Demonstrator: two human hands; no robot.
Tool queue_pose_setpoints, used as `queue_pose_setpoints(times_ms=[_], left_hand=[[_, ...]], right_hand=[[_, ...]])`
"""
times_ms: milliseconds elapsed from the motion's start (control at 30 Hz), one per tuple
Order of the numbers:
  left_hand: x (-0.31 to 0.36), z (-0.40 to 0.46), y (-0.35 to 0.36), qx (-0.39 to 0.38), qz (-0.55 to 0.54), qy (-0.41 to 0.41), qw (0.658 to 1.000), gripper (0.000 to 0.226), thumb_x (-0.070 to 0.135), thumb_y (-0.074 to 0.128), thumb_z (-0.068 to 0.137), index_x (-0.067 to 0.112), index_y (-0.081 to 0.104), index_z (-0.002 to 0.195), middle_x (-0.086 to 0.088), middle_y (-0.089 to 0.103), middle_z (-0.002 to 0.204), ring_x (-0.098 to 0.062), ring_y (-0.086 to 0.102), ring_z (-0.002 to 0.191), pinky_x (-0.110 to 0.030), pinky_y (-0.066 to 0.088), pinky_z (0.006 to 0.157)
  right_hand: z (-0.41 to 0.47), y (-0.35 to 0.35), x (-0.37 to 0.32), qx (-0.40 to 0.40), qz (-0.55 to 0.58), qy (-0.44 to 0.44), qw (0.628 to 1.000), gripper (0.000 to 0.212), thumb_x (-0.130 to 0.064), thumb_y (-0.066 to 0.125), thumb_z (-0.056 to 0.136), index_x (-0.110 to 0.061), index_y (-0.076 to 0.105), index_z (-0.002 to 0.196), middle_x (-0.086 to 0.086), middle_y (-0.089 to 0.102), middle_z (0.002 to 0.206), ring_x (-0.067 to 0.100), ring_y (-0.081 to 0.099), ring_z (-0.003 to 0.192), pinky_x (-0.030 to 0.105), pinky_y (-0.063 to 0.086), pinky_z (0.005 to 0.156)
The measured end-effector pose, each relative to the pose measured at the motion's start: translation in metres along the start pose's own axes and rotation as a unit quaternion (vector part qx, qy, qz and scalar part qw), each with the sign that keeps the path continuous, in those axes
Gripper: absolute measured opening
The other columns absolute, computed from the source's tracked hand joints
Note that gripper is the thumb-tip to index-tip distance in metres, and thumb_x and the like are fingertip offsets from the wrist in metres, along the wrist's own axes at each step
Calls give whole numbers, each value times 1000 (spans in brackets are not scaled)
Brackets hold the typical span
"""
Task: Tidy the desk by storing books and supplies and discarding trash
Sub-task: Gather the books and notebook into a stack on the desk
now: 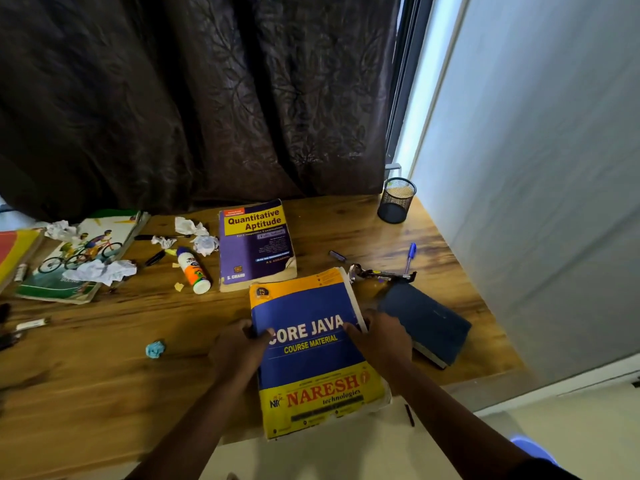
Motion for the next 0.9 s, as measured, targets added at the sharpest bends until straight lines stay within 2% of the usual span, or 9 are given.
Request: queue_pose_setpoints(times_ms=[67, 233, 333, 400, 533, 633, 700, 833, 900], left_hand=[[14, 0, 3, 6, 12, 13, 1000, 27, 43, 78, 86, 35, 53, 78, 9, 65, 81, -14, 66, 78, -40, 60, 76], [28, 7, 21, 6, -26, 16, 1000, 30, 36, 84, 81, 35, 54, 78, 4, 68, 82, -19, 69, 78, -47, 61, 75], [33, 11, 27, 14, -17, 17, 1000, 23, 35, 85, 81, 25, 64, 88, 1, 69, 86, -19, 67, 78, -38, 57, 73], [41, 11, 29, 14, -3, 25, 1000, 27, 35, 82, 84, 17, 68, 97, 4, 66, 85, -16, 64, 77, -32, 51, 68], [51, 11, 35, 8, 3, 37, 999, 25, 36, 81, 85, 18, 68, 98, 5, 67, 85, -13, 63, 74, -27, 46, 60], [60, 14, 40, -1, -16, 42, 999, 28, 36, 81, 84, 19, 69, 103, 2, 72, 91, -17, 68, 81, -35, 57, 70], [65, 15, 45, -15, -22, 49, 998, 27, 33, 81, 85, 19, 69, 104, 4, 70, 91, -17, 68, 80, -35, 57, 72], [62, 23, 57, -53, -66, 58, 995, 22, 32, 82, 84, 35, 62, 92, -1, 75, 98, -18, 71, 84, -44, 62, 76], [66, 20, 54, -47, -56, 70, 995, 22, 34, 80, 86, 36, 58, 87, 2, 73, 92, -11, 68, 78, -38, 59, 68]], right_hand=[[7, -7, 4, 11, 3, 0, 1000, 46, -62, 61, 92, -27, 63, 122, -6, 72, 116, 12, 71, 96, 30, 60, 74], [21, -22, 9, 9, 19, 1, 1000, 38, -55, 64, 93, -27, 66, 118, -5, 73, 112, 8, 66, 88, 22, 53, 66], [29, -30, 11, 13, 13, 4, 1000, 40, -57, 65, 92, -26, 68, 118, -5, 74, 110, 10, 68, 86, 20, 47, 61], [34, -31, 14, 12, 9, 9, 1000, 40, -57, 65, 92, -26, 68, 118, -4, 74, 110, 12, 69, 90, 21, 48, 62], [40, -36, 19, 23, 7, 13, 1000, 40, -55, 66, 93, -24, 66, 118, -3, 73, 112, 16, 70, 96, 29, 56, 73], [40, -42, 20, 36, -7, 6, 999, 37, -51, 68, 92, -22, 66, 116, -1, 72, 111, 17, 69, 96, 32, 58, 77], [42, -45, 23, 31, -13, 10, 999, 36, -49, 70, 92, -21, 67, 114, -1, 72, 109, 15, 68, 94, 32, 58, 76], [43, -49, 27, 17, -31, 18, 999, 35, -47, 70, 92, -19, 66, 112, 1, 73, 111, 18, 69, 95, 36, 59, 76], [41, -50, 23, 18, -48, 12, 999, 38, -48, 68, 92, -19, 63, 116, 2, 71, 115, 20, 68, 100, 40, 60, 81]])
Point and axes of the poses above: each hand's wrist, its own z-axis towards the middle knuckle, its own y-axis out of the palm, x = y × z, the point moved 10 cm from there along z, towards the middle knuckle
